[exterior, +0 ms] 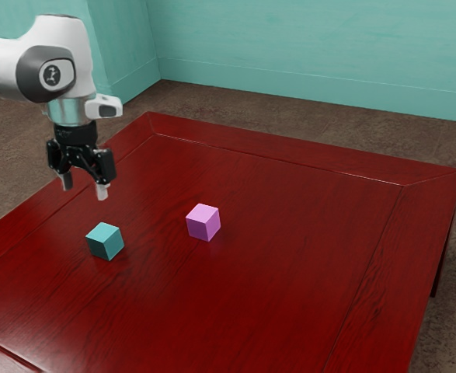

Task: Pick up the blue block with one arm, and put the blue block on the pink block with one arm

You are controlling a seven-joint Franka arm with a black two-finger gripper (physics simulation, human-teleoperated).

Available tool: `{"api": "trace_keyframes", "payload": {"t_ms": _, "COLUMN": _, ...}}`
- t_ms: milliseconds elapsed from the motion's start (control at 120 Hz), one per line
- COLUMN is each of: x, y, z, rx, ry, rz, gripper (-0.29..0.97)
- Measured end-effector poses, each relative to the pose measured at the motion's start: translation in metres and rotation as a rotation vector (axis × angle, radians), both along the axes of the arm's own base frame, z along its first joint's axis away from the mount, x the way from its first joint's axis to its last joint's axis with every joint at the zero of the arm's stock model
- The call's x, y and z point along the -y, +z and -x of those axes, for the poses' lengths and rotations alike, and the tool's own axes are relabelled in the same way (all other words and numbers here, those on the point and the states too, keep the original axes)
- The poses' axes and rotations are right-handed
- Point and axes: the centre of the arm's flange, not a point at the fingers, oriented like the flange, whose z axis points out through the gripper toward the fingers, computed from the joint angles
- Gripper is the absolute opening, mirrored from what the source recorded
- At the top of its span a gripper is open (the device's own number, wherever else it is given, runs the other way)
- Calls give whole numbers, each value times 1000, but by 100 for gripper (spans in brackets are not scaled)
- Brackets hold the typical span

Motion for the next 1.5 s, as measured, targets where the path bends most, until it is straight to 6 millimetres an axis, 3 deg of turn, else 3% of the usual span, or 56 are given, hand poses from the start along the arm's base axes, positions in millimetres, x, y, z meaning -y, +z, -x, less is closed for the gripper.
{"api": "trace_keyframes", "payload": {"t_ms": 258, "x": -17, "y": -55, "z": 31, "rx": 129, "ry": -28, "rz": 1, "gripper": 68}}
{"api": "trace_keyframes", "payload": {"t_ms": 417, "x": -41, "y": -71, "z": 50, "rx": 192, "ry": -22, "rz": -12, "gripper": 68}}
{"api": "trace_keyframes", "payload": {"t_ms": 533, "x": -60, "y": -99, "z": 36, "rx": 184, "ry": -20, "rz": -27, "gripper": 68}}
{"api": "trace_keyframes", "payload": {"t_ms": 608, "x": -77, "y": -100, "z": 14, "rx": 205, "ry": -15, "rz": -48, "gripper": 68}}
{"api": "trace_keyframes", "payload": {"t_ms": 817, "x": -98, "y": -104, "z": -43, "rx": 231, "ry": -24, "rz": -65, "gripper": 68}}
{"api": "trace_keyframes", "payload": {"t_ms": 892, "x": -106, "y": -118, "z": -58, "rx": 216, "ry": -11, "rz": -48, "gripper": 68}}
{"api": "trace_keyframes", "payload": {"t_ms": 1025, "x": -123, "y": -147, "z": -64, "rx": 182, "ry": 12, "rz": -8, "gripper": 68}}
{"api": "trace_keyframes", "payload": {"t_ms": 1158, "x": -124, "y": -177, "z": -63, "rx": 141, "ry": -4, "rz": 21, "gripper": 68}}
{"api": "trace_keyframes", "payload": {"t_ms": 1500, "x": -126, "y": -217, "z": -62, "rx": 113, "ry": -102, "rz": 51, "gripper": 68}}
